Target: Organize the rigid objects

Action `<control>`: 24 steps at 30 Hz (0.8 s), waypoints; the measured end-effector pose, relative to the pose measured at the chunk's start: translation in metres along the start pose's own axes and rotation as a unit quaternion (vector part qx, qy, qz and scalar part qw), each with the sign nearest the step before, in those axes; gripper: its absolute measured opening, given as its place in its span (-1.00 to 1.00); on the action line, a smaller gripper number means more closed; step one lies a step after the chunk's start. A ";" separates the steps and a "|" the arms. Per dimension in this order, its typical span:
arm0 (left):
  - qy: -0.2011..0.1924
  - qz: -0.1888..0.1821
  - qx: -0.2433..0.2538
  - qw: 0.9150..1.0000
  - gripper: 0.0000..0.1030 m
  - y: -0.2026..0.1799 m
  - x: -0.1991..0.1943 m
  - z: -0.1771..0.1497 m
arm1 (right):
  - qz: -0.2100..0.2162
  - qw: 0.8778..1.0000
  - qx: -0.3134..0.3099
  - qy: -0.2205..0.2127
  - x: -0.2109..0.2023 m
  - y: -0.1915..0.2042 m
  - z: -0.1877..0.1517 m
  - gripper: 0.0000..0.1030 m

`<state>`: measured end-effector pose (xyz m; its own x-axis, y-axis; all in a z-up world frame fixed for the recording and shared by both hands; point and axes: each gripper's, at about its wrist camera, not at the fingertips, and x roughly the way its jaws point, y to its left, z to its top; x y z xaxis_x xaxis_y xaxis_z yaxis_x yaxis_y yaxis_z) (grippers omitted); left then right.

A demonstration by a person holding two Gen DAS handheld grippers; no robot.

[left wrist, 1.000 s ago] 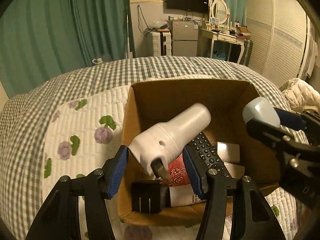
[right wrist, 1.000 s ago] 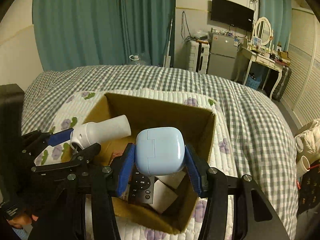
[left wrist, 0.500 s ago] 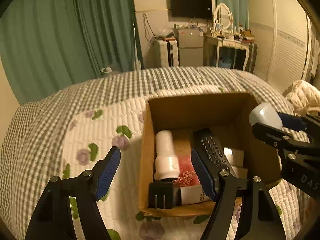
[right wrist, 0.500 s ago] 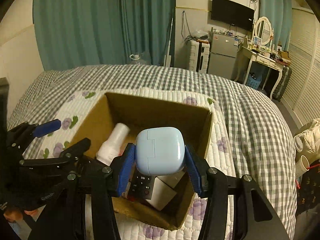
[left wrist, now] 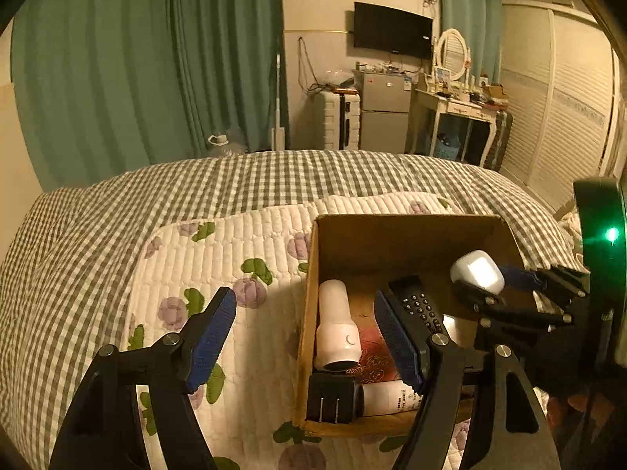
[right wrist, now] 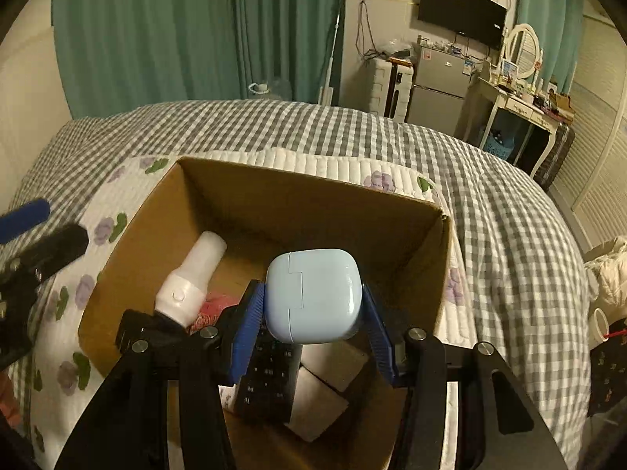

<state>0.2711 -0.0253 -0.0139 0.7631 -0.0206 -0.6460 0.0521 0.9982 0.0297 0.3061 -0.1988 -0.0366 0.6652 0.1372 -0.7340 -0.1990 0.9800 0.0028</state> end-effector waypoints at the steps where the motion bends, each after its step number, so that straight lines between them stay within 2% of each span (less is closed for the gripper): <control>1: 0.000 -0.001 0.001 1.000 0.46 -0.001 0.000 -0.001 | -0.001 1.000 0.010 -0.009 -0.002 -0.002 0.000 0.32; 2: 0.002 -0.002 0.002 1.000 0.46 -0.002 0.001 -0.001 | -0.003 1.000 0.020 -0.017 -0.006 -0.005 0.000 0.50; 5: -0.002 -0.004 0.001 1.000 0.46 -0.005 -0.007 0.002 | -0.015 0.999 0.017 -0.034 -0.027 -0.007 0.006 0.50; 7: -0.019 -0.001 -0.002 1.000 0.46 -0.006 -0.023 0.009 | -0.021 0.999 0.009 -0.047 -0.049 -0.009 0.012 0.50; 11: -0.054 -0.008 -0.009 0.998 0.46 -0.008 -0.071 0.031 | -0.035 0.996 0.005 -0.077 -0.112 -0.011 0.026 0.50; 13: -0.084 -0.008 -0.009 0.996 0.46 -0.010 -0.108 0.041 | -0.042 0.995 -0.001 -0.088 -0.142 -0.010 0.030 0.50; 15: -0.108 -0.025 -0.014 0.994 0.46 -0.009 -0.139 0.046 | -0.046 0.993 -0.007 -0.112 -0.180 -0.008 0.031 0.50; 16: -0.113 -0.032 -0.016 0.993 0.48 -0.007 -0.149 0.048 | -0.048 0.992 -0.008 -0.119 -0.194 -0.007 0.030 0.50; 19: -0.129 -0.042 -0.018 0.991 0.75 -0.004 -0.185 0.048 | -0.060 0.990 -0.009 -0.130 -0.238 -0.004 0.021 0.51; 20: -0.138 -0.041 -0.015 0.989 0.78 -0.004 -0.196 0.046 | -0.067 0.988 -0.007 -0.137 -0.251 -0.003 0.016 0.54; 23: -0.157 -0.035 0.000 0.987 1.00 -0.004 -0.220 0.036 | -0.075 0.983 -0.002 -0.168 -0.283 -0.001 0.000 0.95; 24: -0.162 -0.030 -0.004 0.986 1.00 -0.002 -0.226 0.030 | -0.076 0.981 -0.001 -0.178 -0.293 0.001 -0.007 1.00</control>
<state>0.1180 -0.0245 0.1545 0.9245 -0.0961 -0.3689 0.0999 0.9950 -0.0087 0.1063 -0.2389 0.1735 0.8967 0.0310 -0.4416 -0.0792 0.9927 -0.0909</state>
